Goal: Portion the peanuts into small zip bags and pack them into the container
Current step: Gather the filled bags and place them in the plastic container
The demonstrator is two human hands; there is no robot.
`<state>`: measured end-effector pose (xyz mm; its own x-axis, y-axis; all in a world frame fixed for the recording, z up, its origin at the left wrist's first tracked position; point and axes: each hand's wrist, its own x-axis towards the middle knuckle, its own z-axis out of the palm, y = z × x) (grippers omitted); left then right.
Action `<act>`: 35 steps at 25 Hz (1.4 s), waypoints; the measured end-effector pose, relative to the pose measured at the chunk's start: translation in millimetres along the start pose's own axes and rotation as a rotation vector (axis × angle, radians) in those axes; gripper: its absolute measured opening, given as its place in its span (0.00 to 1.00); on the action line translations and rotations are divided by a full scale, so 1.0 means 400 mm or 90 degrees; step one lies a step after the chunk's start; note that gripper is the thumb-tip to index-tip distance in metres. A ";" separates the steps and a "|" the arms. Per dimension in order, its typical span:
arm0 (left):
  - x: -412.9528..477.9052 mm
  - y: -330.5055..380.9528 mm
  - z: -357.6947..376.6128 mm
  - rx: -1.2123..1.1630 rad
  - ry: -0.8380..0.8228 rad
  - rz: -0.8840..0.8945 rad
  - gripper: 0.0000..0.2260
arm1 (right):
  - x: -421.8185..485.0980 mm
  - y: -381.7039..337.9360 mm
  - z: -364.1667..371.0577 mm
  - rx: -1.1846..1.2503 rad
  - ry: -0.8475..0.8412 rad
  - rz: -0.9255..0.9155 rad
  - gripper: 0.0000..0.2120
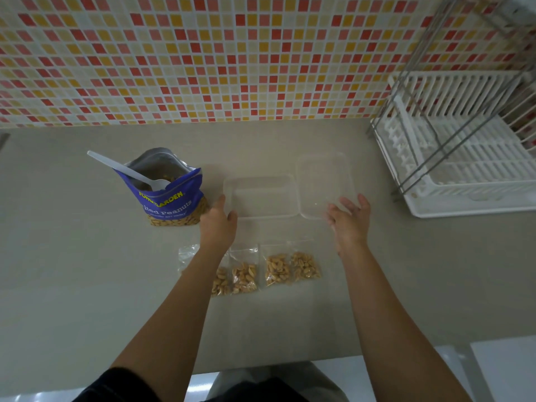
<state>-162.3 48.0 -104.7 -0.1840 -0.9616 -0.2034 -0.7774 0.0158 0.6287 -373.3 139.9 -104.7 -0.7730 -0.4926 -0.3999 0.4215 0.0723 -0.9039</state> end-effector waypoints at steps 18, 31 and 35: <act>-0.095 -0.040 -0.016 -0.026 0.041 0.027 0.18 | -0.025 0.082 -0.052 -0.604 -0.035 -0.243 0.21; -0.222 -0.229 -0.079 0.007 0.000 -0.129 0.20 | -0.179 0.169 -0.101 -0.722 -0.212 -0.233 0.14; -0.224 -0.229 -0.090 -0.065 -0.013 -0.166 0.15 | -0.164 0.172 -0.107 -0.662 -0.254 -0.215 0.15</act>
<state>-52.8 123.0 -117.1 0.0012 -0.9242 -0.3819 -0.7353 -0.2596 0.6260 -313.9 214.6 -147.1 -0.4900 -0.8469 -0.2066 -0.5127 0.4717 -0.7174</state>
